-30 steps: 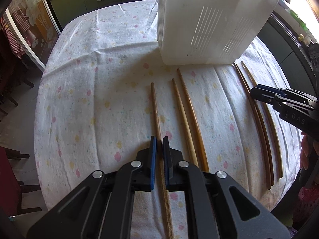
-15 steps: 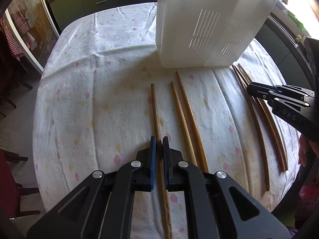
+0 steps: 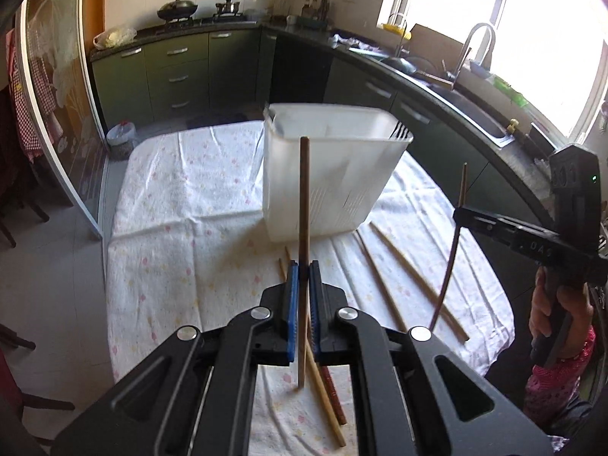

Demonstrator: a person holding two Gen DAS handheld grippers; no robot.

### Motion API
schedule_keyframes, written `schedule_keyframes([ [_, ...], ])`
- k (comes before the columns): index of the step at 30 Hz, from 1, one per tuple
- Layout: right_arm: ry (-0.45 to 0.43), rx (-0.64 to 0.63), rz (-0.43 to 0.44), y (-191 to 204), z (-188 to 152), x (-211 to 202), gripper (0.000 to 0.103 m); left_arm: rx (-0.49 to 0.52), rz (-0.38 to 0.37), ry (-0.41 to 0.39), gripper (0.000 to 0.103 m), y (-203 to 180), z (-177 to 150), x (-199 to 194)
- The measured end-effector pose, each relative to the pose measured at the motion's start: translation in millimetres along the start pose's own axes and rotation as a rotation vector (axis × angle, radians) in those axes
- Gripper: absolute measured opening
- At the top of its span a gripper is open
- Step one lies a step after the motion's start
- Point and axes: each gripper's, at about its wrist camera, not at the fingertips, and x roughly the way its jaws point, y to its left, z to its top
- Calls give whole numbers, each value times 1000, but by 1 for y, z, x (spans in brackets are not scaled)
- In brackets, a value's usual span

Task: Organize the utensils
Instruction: 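Raise both chopsticks upright over the caddy and release them inside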

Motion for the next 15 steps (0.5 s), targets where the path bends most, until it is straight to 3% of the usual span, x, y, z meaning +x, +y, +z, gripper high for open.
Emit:
schedule_keyframes([
  [7, -55, -22, 27, 7, 2, -31, 7, 56, -40, -191, 5, -29, 56, -59],
  [15, -66, -21, 25, 6, 4, -43, 7, 58, 0, -351, 5, -42, 121, -75],
])
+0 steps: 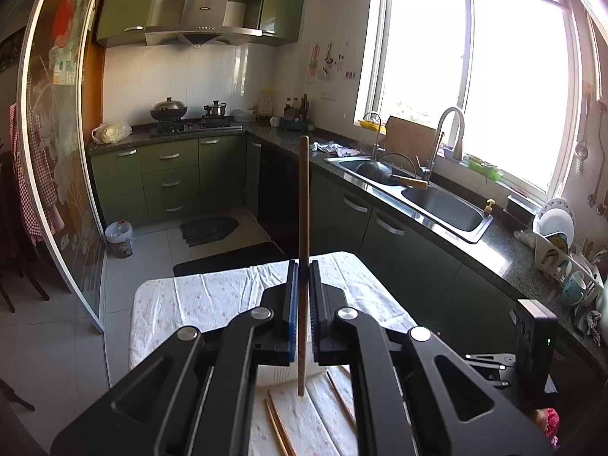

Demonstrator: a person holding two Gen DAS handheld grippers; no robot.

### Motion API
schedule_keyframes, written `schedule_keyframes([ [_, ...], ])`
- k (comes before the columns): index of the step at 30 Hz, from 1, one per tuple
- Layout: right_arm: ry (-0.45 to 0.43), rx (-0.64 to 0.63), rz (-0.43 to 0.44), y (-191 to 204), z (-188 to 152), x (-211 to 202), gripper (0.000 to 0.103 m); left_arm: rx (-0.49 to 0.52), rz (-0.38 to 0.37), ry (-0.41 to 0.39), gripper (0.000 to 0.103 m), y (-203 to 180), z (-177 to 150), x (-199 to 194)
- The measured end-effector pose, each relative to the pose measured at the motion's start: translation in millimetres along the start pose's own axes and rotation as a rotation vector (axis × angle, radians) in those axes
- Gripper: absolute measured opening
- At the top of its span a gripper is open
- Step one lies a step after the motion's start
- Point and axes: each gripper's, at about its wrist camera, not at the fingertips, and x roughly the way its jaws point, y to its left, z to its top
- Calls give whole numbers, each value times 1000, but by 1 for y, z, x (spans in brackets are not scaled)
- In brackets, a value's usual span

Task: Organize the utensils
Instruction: 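Raise both chopsticks upright over the caddy and release them inside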

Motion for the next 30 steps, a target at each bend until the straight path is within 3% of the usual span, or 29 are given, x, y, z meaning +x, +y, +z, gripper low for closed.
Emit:
schedule_keyframes([
  [6, -2, -4, -7, -1, 1, -4, 7, -13, 4, -51, 5, 0, 26, 8],
  [11, -6, -6, -3, 1, 2, -6, 7, 13, 50, -61, 5, -1, 32, 28],
  [23, -47, -66, 4, 21, 16, -24, 7, 16, 68, 172, 7, 19, -33, 97],
  [24, -52, -72, 7, 23, 21, -25, 7, 20, 72, 190, 11, 19, -39, 101],
  [26, -71, -87, 11, 30, 32, -27, 7, 26, 66, 225, 51, 19, -53, 106],
  [30, -158, -97, 16, 43, 64, -34, 7, -2, 50, 223, 55, 27, -71, 97],
])
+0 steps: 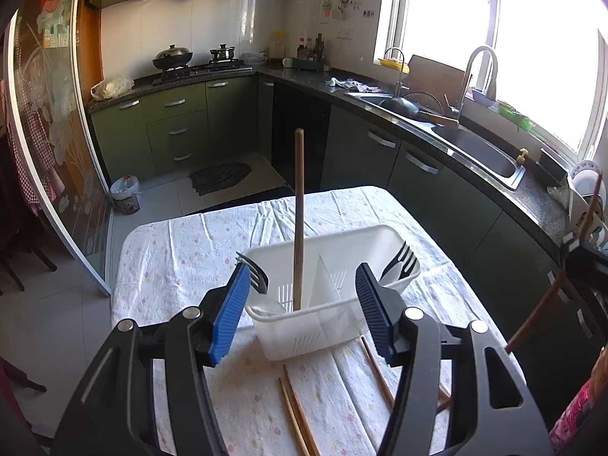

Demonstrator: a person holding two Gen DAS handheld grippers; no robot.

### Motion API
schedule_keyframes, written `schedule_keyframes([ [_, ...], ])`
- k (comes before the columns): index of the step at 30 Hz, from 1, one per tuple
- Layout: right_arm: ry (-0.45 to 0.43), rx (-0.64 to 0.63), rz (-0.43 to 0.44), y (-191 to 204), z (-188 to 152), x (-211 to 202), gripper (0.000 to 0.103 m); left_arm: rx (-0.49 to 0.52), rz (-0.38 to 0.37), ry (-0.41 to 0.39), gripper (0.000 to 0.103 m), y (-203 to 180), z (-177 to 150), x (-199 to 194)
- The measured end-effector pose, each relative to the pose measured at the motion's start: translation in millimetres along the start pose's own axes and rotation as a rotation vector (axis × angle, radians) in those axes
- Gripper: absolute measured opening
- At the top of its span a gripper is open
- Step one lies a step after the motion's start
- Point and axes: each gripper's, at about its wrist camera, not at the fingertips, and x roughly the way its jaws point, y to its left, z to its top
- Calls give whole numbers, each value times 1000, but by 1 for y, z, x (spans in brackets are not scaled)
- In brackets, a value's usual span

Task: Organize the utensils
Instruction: 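Raise both chopsticks upright over the caddy and release them inside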

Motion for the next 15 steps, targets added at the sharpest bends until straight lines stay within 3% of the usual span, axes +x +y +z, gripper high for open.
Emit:
schedule_keyframes([
  [8, -224, -1, -76, 8, 67, 18, 7, -30, -15, -19, 62, 12, -32, -31],
  [10, -209, -1, -102, 7, 74, 39, 7, -11, -4, 4, 62, 10, -41, -31],
  [15, -71, 0, -141, -1, 59, 97, 7, -8, -2, 137, 62, 13, -64, -15],
])
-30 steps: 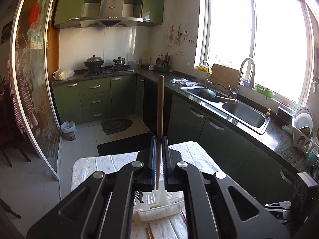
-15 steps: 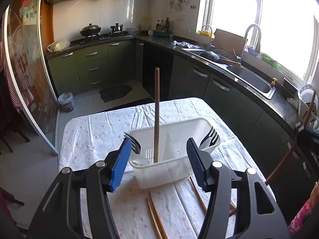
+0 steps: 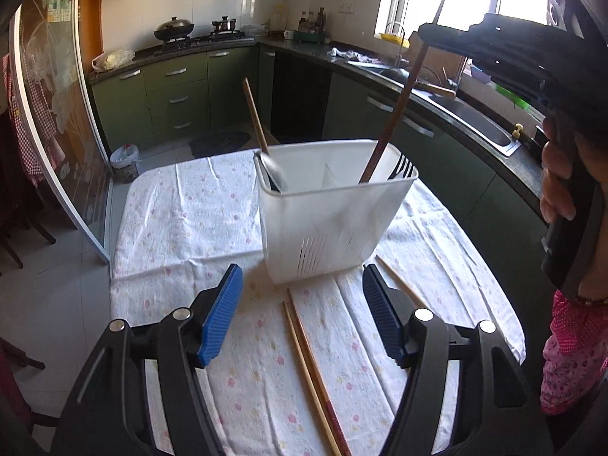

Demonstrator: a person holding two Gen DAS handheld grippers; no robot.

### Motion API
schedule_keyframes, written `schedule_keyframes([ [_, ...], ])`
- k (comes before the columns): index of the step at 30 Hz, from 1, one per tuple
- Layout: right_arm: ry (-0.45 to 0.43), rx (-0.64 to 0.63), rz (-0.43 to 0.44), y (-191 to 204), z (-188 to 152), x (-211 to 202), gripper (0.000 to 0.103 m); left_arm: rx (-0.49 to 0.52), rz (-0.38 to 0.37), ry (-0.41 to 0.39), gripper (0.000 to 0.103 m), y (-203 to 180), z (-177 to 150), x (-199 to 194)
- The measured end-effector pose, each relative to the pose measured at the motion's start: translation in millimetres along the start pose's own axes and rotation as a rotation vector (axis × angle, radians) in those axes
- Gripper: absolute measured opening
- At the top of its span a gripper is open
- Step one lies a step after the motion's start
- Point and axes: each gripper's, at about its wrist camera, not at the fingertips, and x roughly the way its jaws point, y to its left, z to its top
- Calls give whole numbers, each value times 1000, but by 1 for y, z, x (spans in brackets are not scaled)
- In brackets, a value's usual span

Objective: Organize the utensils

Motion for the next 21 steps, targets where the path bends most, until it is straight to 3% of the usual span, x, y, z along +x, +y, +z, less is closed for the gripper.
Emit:
schedule_keyframes([
  [5, 68, -48, -18, 2, -27, 21, 8, -10, 43, 107, 62, 11, -17, 27],
  [6, 62, -57, -26, 2, -28, 19, 12, -12, 54, 122, 62, 14, -20, 32],
  [9, 15, -59, -29, -1, -32, 0, 21, -19, 87, 159, 62, 19, -26, 47],
  [16, -60, -80, 2, -1, -52, -68, 28, 6, 169, 269, 62, 22, -43, 90],
  [21, -33, -83, 31, -3, -73, -93, 28, 1, 231, 331, 46, 30, -48, 111],
])
